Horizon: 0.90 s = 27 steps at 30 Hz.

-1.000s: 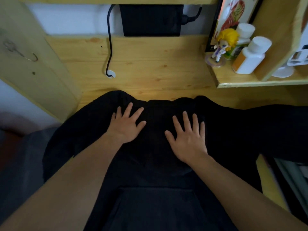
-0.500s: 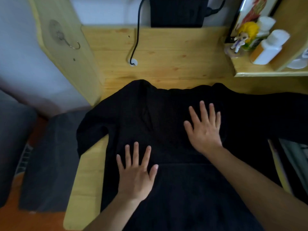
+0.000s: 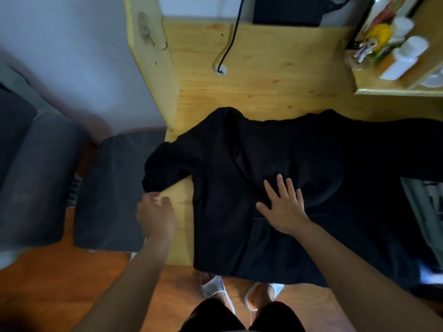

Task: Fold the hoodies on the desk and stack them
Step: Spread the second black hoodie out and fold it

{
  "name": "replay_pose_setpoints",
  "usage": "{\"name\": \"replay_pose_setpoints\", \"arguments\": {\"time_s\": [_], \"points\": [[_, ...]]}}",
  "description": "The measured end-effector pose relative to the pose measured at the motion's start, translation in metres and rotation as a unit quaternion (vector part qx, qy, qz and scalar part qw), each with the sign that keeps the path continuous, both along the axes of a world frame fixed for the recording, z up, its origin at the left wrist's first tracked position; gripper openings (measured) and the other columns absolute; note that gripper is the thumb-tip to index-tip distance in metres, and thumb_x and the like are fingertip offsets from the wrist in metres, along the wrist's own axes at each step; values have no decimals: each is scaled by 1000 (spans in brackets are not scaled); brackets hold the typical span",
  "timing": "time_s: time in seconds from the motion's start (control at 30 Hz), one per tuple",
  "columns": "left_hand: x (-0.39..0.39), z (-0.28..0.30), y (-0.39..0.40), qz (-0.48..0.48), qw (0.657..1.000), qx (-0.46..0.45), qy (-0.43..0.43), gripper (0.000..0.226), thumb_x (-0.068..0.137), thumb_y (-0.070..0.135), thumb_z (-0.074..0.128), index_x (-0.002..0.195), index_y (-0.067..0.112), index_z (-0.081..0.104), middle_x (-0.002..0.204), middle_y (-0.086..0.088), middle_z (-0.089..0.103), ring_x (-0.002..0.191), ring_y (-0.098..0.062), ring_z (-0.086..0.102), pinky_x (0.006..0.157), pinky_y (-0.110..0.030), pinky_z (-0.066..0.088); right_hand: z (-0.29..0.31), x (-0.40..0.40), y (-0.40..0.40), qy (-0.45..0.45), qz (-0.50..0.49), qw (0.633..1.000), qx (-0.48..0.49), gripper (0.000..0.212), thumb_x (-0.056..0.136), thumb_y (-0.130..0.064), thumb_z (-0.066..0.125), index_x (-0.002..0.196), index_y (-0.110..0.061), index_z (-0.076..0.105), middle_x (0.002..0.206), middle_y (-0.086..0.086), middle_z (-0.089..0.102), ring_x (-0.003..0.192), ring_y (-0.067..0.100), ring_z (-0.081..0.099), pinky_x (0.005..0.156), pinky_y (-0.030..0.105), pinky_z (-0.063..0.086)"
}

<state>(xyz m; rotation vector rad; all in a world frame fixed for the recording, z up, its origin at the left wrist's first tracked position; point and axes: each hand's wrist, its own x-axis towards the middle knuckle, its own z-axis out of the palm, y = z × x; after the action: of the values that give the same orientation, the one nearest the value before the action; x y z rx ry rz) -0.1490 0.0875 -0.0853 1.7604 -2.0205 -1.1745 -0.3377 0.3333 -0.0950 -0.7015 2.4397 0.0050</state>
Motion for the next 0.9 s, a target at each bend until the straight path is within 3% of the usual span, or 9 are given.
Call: {"name": "replay_pose_setpoints", "arguments": {"time_s": [0.13, 0.23, 0.37, 0.5, 0.57, 0.63, 0.7, 0.83, 0.9], "points": [[-17, -22, -90, 121, 968, 218, -14, 45, 98, 34, 46, 123, 0, 62, 81, -4, 56, 75, -25, 53, 74, -37, 45, -7, 3, 1, 9, 10, 1000, 10, 83, 97, -66, 36, 157, -37, -14, 161, 2, -34, 150, 27, -28, 123, 50, -9], [-23, -47, -120, 128, 927, 352, 31, 38, 100, 36, 50, 117, 7, 69, 107, -16, 73, 89, -30, 68, 78, -42, 57, -5, -2, 3, 7, 18, 1000, 14, 80, 99, -61, 37, 158, -38, -11, 163, 1, -30, 151, 26, -24, 124, 48, -6], [-19, -43, -115, 75, 879, 465, 79, 27, 104, 18, 53, 123, 10, 69, 115, -17, 71, 99, -33, 69, 79, -49, 60, -2, -2, 0, 13, 10, 999, 35, 76, 101, -57, 35, 158, -38, -11, 164, 1, -28, 152, 27, -21, 124, 50, -4], [-14, -36, -128, 324, 844, 346, 252, 42, 105, 11, 46, 147, 12, 51, 138, -10, 62, 126, -25, 61, 95, -33, 55, -2, 6, 1, 25, 2, 997, 72, 78, 101, -58, 34, 155, -40, -19, 162, 2, -32, 151, 31, -22, 123, 54, -5], [-1, -30, -136, 397, 810, 274, 334, 48, 103, 10, 46, 151, 18, 46, 143, -10, 57, 130, -29, 56, 103, -41, 49, 1, 3, 3, 15, -1, 997, 75, 80, 100, -59, 36, 155, -40, -20, 162, 2, -32, 152, 30, -22, 123, 53, -4], [21, -23, -139, 423, 789, 256, 365, 57, 99, 2, 47, 152, 23, 44, 145, -10, 53, 129, -30, 53, 111, -45, 42, 7, -3, 2, -3, 0, 997, 79, 82, 100, -58, 39, 155, -41, -19, 162, 1, -32, 152, 29, -20, 123, 52, -2], [44, -18, -144, 428, 784, 279, 351, 59, 94, -3, 49, 149, 19, 47, 143, -9, 53, 126, -26, 52, 111, -39, 42, 8, -6, 1, -15, -3, 996, 83, 83, 100, -56, 42, 155, -41, -19, 162, 0, -32, 152, 29, -20, 124, 52, -1], [67, 1, -151, 419, 734, 279, 456, 59, 93, -7, 42, 144, 19, 56, 125, -11, 66, 117, -32, 64, 91, -44, 58, 5, -4, 2, -15, -4, 996, 85, 84, 100, -55, 43, 155, -41, -20, 162, 0, -33, 152, 29, -21, 123, 52, -1], [69, 23, -150, 391, 762, 199, 476, 64, 89, -12, 41, 138, 24, 60, 125, -6, 65, 115, -30, 64, 94, -45, 58, 8, -5, 2, -23, -5, 997, 74, 85, 100, -55, 45, 155, -42, -18, 162, 0, -32, 152, 29, -21, 123, 52, -1]]}}
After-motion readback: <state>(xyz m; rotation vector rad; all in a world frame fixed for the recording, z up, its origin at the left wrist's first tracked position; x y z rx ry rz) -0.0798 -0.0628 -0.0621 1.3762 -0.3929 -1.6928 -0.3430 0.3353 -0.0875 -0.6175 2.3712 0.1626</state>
